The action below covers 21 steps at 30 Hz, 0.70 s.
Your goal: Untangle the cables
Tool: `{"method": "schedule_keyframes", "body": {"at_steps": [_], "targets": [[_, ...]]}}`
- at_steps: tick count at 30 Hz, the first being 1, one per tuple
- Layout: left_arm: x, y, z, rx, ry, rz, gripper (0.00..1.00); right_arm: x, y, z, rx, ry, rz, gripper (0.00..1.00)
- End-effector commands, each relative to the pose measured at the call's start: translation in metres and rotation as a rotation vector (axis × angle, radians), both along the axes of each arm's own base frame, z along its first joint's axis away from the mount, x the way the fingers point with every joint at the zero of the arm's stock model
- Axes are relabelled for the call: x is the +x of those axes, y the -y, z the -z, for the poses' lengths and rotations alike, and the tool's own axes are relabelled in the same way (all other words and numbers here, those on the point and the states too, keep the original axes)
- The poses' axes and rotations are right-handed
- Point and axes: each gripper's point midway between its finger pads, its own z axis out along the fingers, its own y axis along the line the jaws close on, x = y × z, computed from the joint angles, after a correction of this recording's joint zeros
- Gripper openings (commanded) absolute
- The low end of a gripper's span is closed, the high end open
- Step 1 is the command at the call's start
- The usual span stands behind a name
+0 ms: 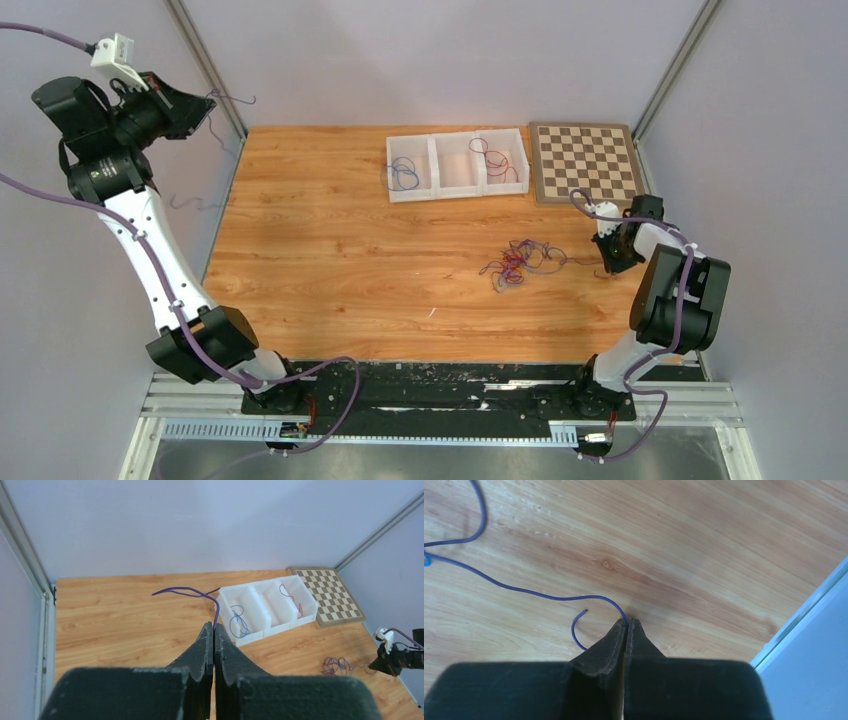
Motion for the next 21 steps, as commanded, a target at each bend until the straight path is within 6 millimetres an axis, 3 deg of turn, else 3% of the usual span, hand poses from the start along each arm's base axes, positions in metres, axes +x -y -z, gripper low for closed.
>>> {"method": "schedule_keyframes", "body": {"at_steps": [1, 7, 10, 14, 18, 19, 20, 21], "targets": [[-0.013, 0.017, -0.042, 0.039, 0.115, 0.082, 0.00, 0.000, -0.021, -0.004, 0.108, -0.010, -0.057, 0.00], [-0.030, 0.066, -0.060, 0.036, 0.192, 0.237, 0.00, 0.010, -0.080, -0.051, 0.379, 0.075, -0.155, 0.00], [-0.034, 0.093, -0.078, 0.029, 0.253, 0.286, 0.00, 0.013, -0.105, -0.073, 0.443, 0.103, -0.199, 0.00], [-0.023, 0.136, -0.094, -0.013, 0.300, 0.389, 0.00, 0.016, -0.130, -0.096, 0.510, 0.130, -0.227, 0.00], [-0.007, 0.194, -0.103, -0.036, 0.345, 0.531, 0.00, 0.027, -0.146, -0.126, 0.571, 0.169, -0.219, 0.00], [0.002, 0.215, -0.095, -0.046, 0.328, 0.580, 0.00, 0.029, -0.149, -0.133, 0.584, 0.179, -0.217, 0.00], [0.002, 0.225, -0.105, -0.034, 0.364, 0.588, 0.00, 0.033, -0.151, -0.139, 0.594, 0.189, -0.213, 0.00], [0.012, 0.245, -0.096, -0.049, 0.343, 0.629, 0.00, 0.035, -0.153, -0.144, 0.601, 0.195, -0.209, 0.00]]}}
